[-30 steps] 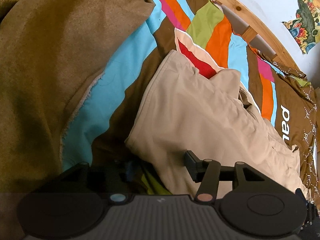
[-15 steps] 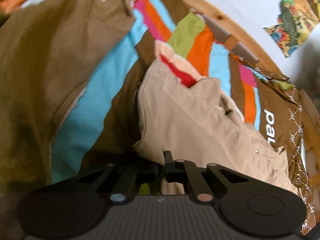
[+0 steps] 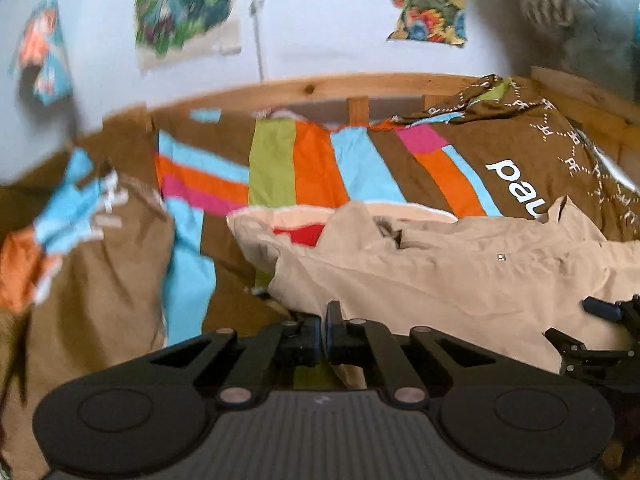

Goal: Fold large clothes

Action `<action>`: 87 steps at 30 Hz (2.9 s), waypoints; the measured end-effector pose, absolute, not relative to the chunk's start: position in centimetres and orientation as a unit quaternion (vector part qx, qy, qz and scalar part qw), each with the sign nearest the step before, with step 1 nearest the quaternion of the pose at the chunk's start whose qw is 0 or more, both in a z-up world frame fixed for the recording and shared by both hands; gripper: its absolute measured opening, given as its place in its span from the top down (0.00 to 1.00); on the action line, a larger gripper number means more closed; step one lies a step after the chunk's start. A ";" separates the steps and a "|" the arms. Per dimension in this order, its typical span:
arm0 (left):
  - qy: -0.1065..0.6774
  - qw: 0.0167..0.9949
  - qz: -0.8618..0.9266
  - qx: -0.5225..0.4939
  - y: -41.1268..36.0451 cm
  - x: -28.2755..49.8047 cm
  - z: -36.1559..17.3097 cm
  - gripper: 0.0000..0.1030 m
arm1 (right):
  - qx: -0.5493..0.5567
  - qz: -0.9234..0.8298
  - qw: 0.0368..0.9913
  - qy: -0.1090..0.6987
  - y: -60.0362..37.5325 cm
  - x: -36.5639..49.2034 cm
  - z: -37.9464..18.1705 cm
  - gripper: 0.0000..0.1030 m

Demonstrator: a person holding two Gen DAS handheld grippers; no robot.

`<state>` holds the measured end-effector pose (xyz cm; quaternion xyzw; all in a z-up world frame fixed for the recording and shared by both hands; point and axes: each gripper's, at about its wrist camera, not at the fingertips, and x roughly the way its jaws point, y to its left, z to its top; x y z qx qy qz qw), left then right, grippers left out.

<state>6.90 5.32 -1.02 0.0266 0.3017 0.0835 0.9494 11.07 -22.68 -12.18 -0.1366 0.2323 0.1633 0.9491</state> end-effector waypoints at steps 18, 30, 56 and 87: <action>0.209 0.954 -0.215 -0.009 -7.3 11.4 6.5 1.00 | 0.044 0.207 0.951 0.226 -28.0 11.4 -10.3 0.43; 0.283 0.885 -0.367 0.045 -20.3 12.3 -0.4 1.00 | 0.292 0.091 0.929 0.207 -45.3 8.6 -5.5 0.55; 0.350 0.845 -0.403 0.031 -24.8 12.1 -5.9 1.00 | 0.178 0.103 0.956 0.208 -46.2 11.4 -2.3 0.98; 0.414 0.852 -0.281 -0.156 -5.5 16.9 -5.9 0.44 | -0.028 -0.009 0.971 0.236 -42.9 10.9 -0.7 0.76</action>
